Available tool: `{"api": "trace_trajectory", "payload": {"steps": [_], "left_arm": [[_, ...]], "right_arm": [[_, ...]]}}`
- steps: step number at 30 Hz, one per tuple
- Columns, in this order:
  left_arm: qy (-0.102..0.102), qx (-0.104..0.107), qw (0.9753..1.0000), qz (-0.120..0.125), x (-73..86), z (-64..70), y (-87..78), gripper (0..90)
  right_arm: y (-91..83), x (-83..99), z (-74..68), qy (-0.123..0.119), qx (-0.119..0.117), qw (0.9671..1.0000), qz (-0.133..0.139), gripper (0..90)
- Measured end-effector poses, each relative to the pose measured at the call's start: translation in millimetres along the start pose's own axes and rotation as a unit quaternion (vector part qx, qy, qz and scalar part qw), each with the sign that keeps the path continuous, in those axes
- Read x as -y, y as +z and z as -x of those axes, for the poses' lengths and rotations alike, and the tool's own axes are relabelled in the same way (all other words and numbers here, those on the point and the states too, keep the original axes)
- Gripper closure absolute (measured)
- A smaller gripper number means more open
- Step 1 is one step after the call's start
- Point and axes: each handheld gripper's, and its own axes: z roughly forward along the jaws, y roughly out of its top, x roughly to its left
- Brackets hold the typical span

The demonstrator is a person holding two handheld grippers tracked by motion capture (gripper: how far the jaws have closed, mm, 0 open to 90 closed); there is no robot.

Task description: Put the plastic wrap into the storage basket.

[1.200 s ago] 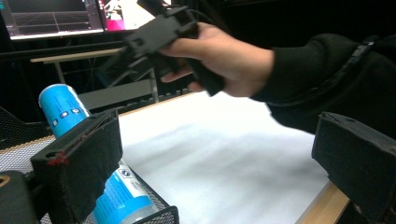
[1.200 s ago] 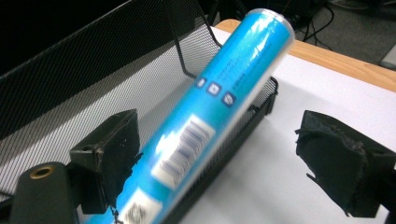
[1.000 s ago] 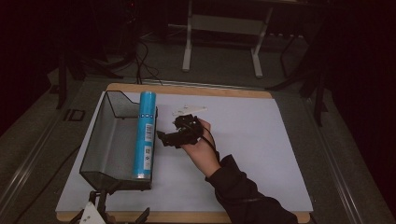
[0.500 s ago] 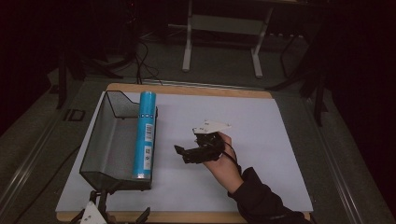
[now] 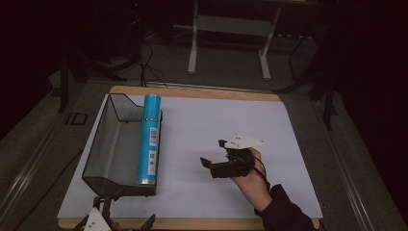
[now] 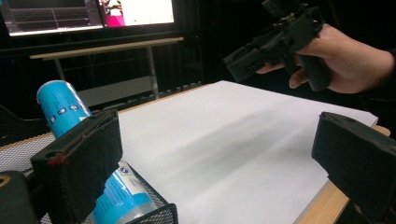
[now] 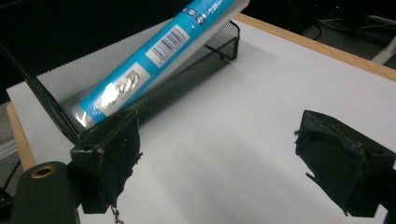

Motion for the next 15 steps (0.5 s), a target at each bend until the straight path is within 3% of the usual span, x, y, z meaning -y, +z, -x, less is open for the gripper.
{"api": "trace_trajectory", "payload": {"steps": [7, 11, 15], "left_arm": [[0.000, -0.001, 1.0000, -0.002, 0.1, -0.2, 0.3, 2.1], [0.001, 0.000, 1.0000, -0.003, 0.2, -0.2, 0.5, 2.1], [0.001, 0.001, 1.0000, -0.004, 0.3, 0.1, 0.5, 2.1]], "right_arm": [[-13.9, 19.1, 7.1, 0.010, -0.003, 0.9999, 0.011, 16.4], [-18.9, 29.1, 9.5, 0.018, -0.008, 0.9998, -0.008, 13.6], [-24.6, 40.3, 10.3, 0.016, -0.008, 0.9998, -0.007, 13.8]]}}
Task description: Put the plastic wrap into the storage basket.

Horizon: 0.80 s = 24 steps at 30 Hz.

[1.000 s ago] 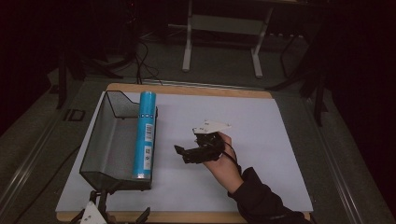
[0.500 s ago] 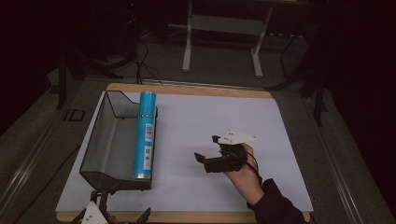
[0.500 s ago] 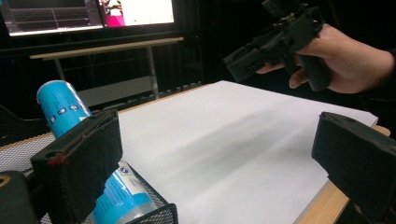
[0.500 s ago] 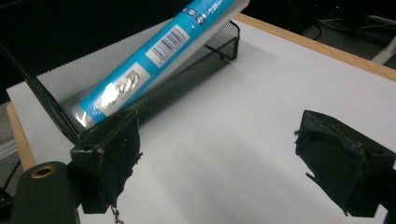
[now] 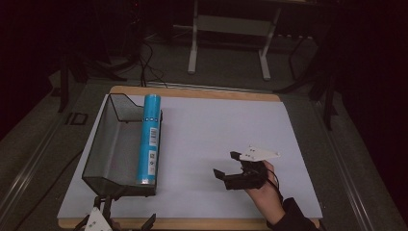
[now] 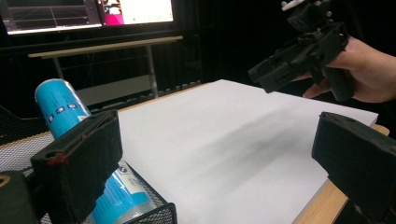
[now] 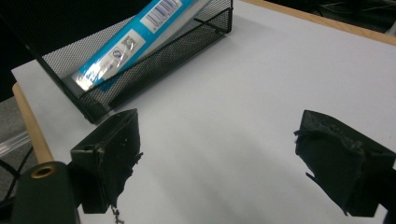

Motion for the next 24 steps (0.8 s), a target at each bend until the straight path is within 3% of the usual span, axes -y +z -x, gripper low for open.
{"api": "trace_trajectory", "payload": {"steps": [13, 16, 24], "left_arm": [[0.001, -0.001, 1.0000, 0.001, 0.0, 0.5, -0.2, 2.1], [0.001, -0.001, 1.0000, 0.000, 0.1, 0.1, 0.2, 2.1], [0.002, -0.003, 1.0000, 0.000, -0.1, 0.0, -0.1, 2.1]], "right_arm": [[-21.9, 27.2, 3.1, -0.001, 0.010, 0.9999, 0.010, 13.9], [-21.2, 34.5, 3.6, -0.012, 0.017, 0.9997, 0.011, 13.9], [-11.6, 40.5, 9.3, -0.013, 0.023, 0.9996, 0.012, 14.0]]}}
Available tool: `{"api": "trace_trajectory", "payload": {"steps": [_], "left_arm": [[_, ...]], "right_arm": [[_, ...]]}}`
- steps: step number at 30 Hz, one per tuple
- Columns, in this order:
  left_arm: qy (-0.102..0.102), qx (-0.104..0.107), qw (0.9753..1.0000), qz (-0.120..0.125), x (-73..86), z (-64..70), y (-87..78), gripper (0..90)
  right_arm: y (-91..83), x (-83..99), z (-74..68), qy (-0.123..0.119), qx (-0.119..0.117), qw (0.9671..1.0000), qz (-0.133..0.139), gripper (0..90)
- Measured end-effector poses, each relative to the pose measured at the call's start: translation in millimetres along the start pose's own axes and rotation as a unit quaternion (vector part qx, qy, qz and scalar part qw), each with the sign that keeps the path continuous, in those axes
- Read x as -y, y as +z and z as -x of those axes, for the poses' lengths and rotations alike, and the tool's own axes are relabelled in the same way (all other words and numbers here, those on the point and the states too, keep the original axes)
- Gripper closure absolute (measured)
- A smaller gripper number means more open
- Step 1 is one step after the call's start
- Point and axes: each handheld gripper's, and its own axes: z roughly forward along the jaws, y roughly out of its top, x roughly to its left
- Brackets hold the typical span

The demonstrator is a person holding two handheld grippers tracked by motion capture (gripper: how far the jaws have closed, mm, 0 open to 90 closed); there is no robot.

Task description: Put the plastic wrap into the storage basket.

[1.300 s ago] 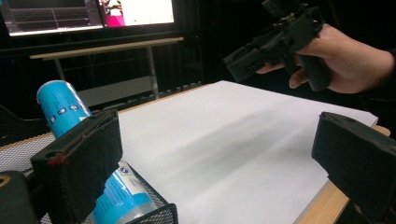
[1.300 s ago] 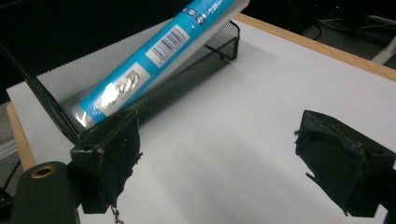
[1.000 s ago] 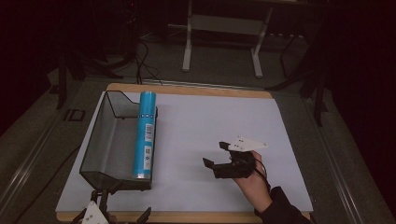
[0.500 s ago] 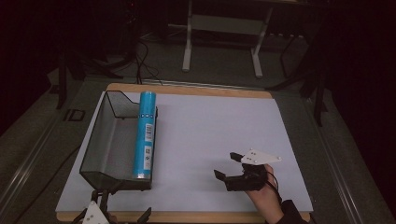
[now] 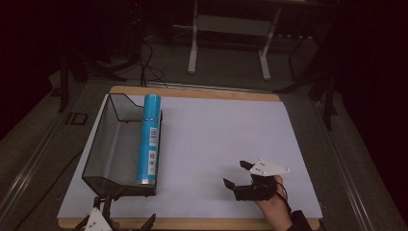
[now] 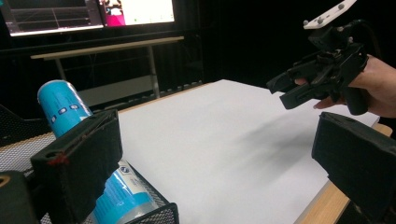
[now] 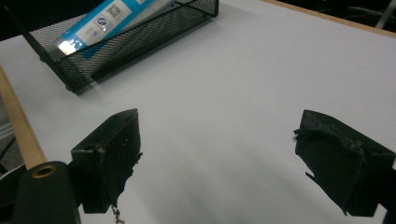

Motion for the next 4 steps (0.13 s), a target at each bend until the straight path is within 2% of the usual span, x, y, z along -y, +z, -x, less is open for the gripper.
{"api": "trace_trajectory", "payload": {"steps": [4], "left_arm": [[0.001, 0.000, 1.0000, 0.000, 0.1, 0.3, 0.0, 2.1]], "right_arm": [[0.9, 0.3, 0.3, -0.005, 0.004, 1.0000, 0.000, 13.9]]}}
